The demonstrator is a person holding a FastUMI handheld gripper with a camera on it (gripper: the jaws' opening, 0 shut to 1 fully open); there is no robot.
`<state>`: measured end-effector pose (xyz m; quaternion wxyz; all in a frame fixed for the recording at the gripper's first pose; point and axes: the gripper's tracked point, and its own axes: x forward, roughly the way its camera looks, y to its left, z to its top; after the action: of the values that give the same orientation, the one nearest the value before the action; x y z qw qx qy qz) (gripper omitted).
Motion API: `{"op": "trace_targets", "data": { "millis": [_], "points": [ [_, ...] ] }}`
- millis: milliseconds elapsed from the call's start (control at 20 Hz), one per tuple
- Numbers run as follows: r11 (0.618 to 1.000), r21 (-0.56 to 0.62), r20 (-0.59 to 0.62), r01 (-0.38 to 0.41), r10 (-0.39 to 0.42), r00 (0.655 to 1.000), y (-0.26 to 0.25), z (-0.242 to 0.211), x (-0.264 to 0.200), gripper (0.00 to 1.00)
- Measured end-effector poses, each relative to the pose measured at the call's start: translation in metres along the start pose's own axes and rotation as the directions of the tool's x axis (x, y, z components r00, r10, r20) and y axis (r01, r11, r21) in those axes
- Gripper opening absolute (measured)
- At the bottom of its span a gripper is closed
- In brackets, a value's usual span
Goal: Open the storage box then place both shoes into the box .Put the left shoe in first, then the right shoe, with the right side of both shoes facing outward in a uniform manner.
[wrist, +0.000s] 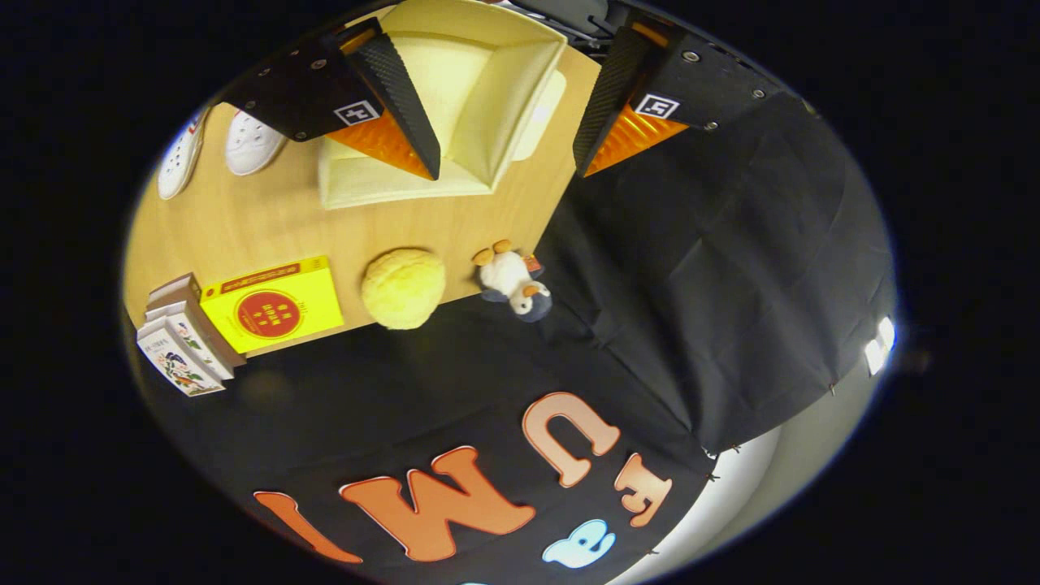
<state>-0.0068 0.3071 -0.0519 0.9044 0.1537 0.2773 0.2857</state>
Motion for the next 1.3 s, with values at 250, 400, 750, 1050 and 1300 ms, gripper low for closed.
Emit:
{"op": "trace_targets", "data": {
  "millis": [250, 400, 750, 1050, 1300],
  "points": [
    [0.986, 0.012, -0.005, 0.166, -0.166, 0.986, -0.087, -0.010, -0.034, 0.98],
    [0.967, 0.004, -0.043, 0.254, -0.253, 0.966, -0.135, -0.027, -0.051, 0.98],
    [0.923, -0.007, -0.227, 0.386, -0.377, 0.898, -0.215, -0.087, -0.076, 0.98],
    [0.895, -0.086, -0.383, 0.438, -0.436, 0.815, -0.255, -0.131, -0.084, 0.99],
    [0.879, -0.137, -0.465, 0.456, -0.464, 0.754, -0.271, -0.153, -0.083, 0.99]
  ]
}}
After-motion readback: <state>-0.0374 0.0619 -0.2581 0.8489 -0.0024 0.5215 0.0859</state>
